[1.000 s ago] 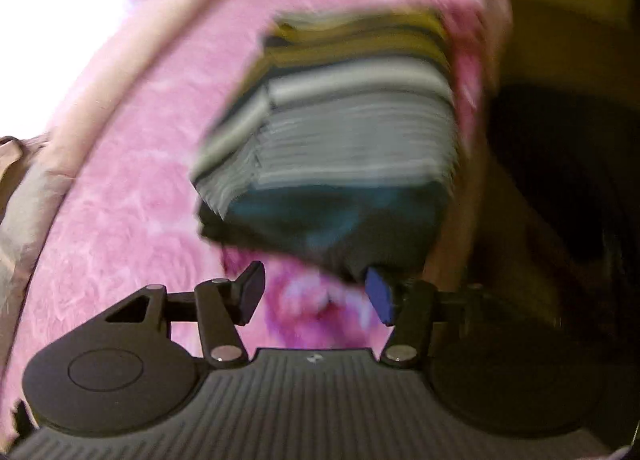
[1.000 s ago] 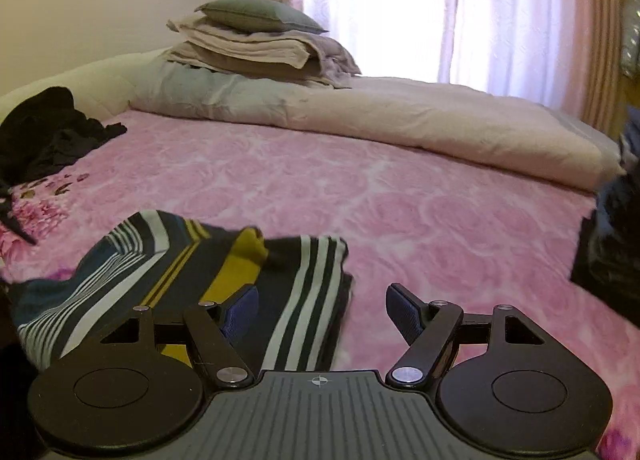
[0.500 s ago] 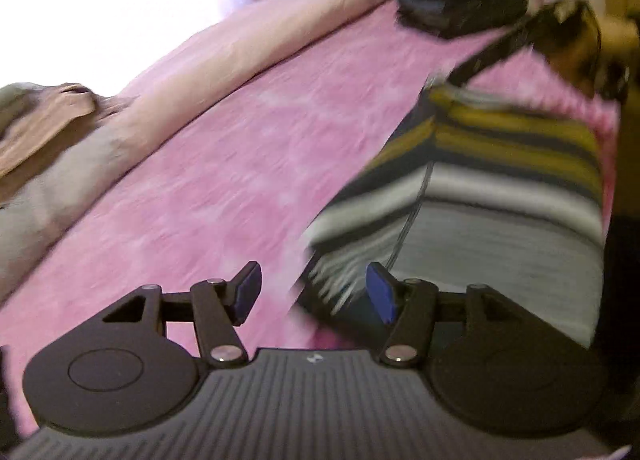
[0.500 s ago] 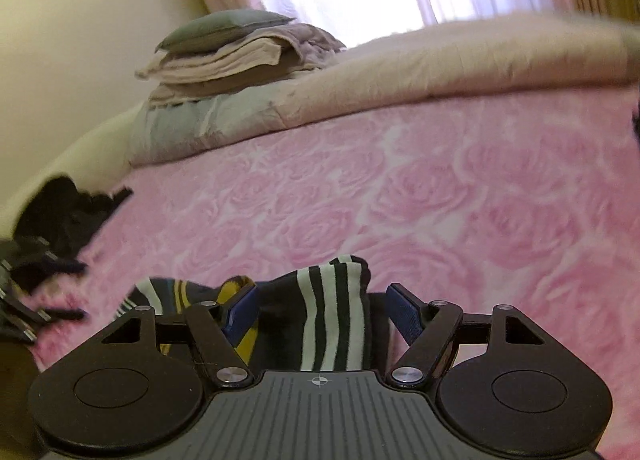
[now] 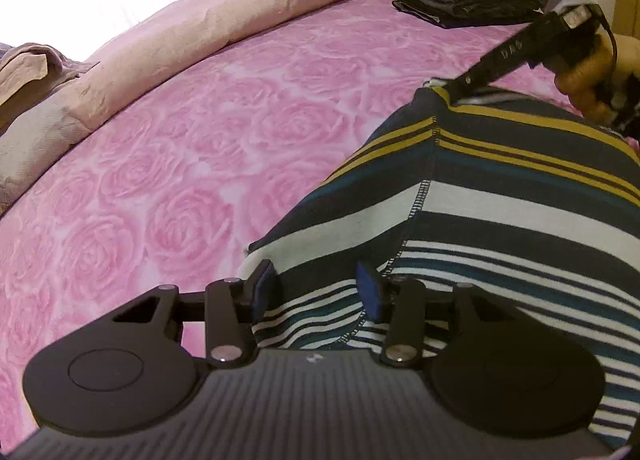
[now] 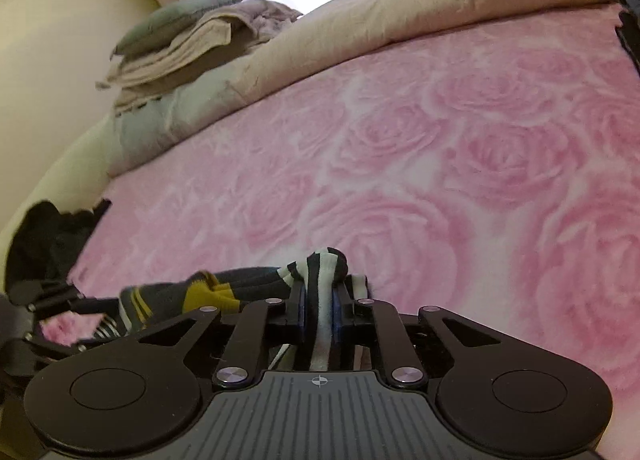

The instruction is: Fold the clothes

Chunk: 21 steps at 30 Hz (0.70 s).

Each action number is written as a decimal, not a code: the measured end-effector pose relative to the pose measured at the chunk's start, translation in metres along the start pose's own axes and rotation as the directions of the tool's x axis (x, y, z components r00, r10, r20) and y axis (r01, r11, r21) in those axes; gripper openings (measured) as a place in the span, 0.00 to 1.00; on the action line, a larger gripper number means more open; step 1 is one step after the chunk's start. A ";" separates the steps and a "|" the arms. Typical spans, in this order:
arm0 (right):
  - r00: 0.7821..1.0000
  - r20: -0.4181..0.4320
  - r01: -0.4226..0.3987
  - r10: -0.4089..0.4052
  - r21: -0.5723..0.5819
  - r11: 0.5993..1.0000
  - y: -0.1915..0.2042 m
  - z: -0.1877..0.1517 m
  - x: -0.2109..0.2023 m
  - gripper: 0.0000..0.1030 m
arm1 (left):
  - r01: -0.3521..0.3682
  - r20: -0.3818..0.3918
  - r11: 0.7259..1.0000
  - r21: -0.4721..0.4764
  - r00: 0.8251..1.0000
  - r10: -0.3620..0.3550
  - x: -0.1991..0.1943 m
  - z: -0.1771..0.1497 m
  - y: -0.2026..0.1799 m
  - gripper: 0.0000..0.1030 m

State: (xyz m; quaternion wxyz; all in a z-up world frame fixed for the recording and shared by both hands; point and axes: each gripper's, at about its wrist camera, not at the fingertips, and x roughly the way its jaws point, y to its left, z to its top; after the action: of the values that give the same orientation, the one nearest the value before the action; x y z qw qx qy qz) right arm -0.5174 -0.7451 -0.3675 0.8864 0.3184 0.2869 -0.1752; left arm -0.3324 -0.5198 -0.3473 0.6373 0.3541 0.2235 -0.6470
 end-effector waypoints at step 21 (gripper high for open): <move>0.991 -0.130 -0.012 -0.040 -0.377 0.926 0.111 -0.075 -0.037 0.68 | -0.101 -0.026 0.995 -0.018 0.995 0.101 -0.008 0.010 -0.012 0.41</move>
State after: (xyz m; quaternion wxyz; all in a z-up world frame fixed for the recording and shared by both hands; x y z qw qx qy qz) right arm -0.5214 -0.6085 -0.3407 0.9082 0.1515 0.3768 -0.1014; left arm -0.3460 -0.5207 -0.3369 0.6697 0.3669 0.2196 -0.6071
